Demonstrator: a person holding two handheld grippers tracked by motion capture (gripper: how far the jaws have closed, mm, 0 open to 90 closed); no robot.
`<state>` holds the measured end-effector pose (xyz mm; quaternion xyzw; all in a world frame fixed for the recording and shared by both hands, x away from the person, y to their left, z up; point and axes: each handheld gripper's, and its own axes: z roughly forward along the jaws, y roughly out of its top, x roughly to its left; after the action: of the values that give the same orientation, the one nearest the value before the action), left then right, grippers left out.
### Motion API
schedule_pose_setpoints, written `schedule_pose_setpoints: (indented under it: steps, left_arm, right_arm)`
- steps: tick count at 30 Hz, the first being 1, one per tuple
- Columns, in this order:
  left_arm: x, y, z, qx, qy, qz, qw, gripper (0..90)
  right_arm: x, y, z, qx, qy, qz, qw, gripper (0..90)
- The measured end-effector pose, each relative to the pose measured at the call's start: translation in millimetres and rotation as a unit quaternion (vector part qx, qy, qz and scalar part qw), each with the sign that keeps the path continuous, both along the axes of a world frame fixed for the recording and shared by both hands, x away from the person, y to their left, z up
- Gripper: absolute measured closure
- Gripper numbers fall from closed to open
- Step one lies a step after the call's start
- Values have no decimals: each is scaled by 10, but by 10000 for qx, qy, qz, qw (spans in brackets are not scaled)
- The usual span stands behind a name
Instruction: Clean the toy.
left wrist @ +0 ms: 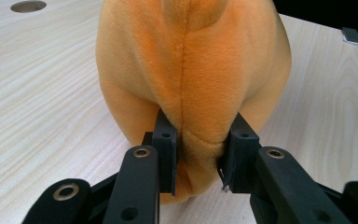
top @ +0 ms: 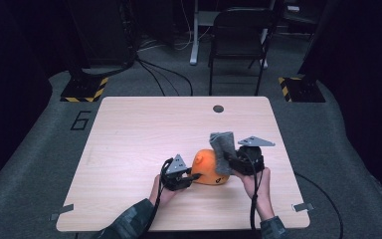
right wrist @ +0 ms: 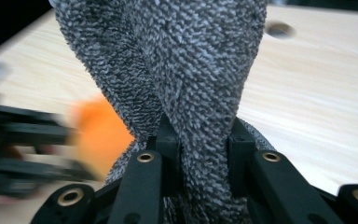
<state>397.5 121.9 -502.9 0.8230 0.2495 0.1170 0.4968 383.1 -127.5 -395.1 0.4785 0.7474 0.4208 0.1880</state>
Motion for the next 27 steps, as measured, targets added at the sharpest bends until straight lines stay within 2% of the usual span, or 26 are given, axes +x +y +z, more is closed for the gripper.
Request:
schedule_pose_setpoints:
  steps: [3, 5, 7, 9, 16, 27]
  left_arm:
    - [-3, -1, 1, 9, 8, -17, 10000, 705]
    - [-4, 0, -1, 14, 12, -10, 10000, 705]
    - [6, 6, -2, 29, 14, -10, 10000, 702]
    - [8, 3, -3, 17, 5, -17, 10000, 700]
    - [8, -7, -3, -6, 18, -30, 10000, 696]
    - [13, -11, -8, -47, 21, -45, 10000, 692]
  right_arm:
    - [-51, 215, 0, -82, -50, 291, 9995, 724]
    - [-45, 316, -59, -287, 0, 345, 9990, 723]
    - [-11, 362, -166, -657, 7, 311, 9974, 720]
    - [23, 318, -216, -628, 48, 317, 9975, 717]
    - [96, 97, -309, -602, 272, 87, 9978, 703]
    - [221, -177, -525, -621, 689, -245, 9954, 710]
